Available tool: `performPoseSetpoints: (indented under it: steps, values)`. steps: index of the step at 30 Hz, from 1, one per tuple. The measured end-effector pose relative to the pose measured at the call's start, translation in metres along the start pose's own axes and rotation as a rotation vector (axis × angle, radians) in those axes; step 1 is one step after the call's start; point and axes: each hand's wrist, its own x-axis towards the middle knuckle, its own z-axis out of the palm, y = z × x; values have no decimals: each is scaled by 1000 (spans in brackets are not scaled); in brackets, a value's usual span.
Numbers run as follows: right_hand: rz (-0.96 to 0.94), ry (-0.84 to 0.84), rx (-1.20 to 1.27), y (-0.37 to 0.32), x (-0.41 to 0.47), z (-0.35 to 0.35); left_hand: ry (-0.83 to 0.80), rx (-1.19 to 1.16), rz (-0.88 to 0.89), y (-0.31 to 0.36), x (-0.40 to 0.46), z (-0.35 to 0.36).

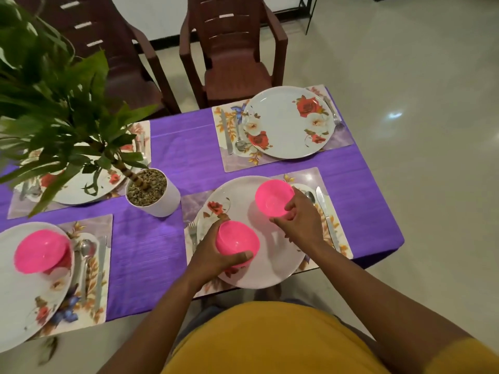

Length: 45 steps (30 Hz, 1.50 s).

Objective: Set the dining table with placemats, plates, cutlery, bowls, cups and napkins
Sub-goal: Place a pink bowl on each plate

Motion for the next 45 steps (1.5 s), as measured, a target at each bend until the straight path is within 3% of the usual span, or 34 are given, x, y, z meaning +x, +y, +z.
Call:
performPoseSetpoints:
  steps: [22,28,30,33,37,41,45]
  values:
    - [-6,2,-104,8,3,4,-22,-161,-66,6,-3,-8]
    - [-58,167,-57,-16,-24,-5,-77,-200,-61,11,4,-19]
    - [-56,113,12,-27,-37,-11,-76,-227,-82,16,2,-21]
    - [-4,-122,138,-41,-51,-21,-133,-280,-163,26,1,-25]
    - [48,-410,330,-52,-60,-30,-361,-410,-246,42,0,-24]
    - [119,-485,539,-55,-65,-47,-515,-557,-343,59,-3,-16]
    - [111,-478,617,-38,-61,-66,-549,-608,-329,76,-1,3]
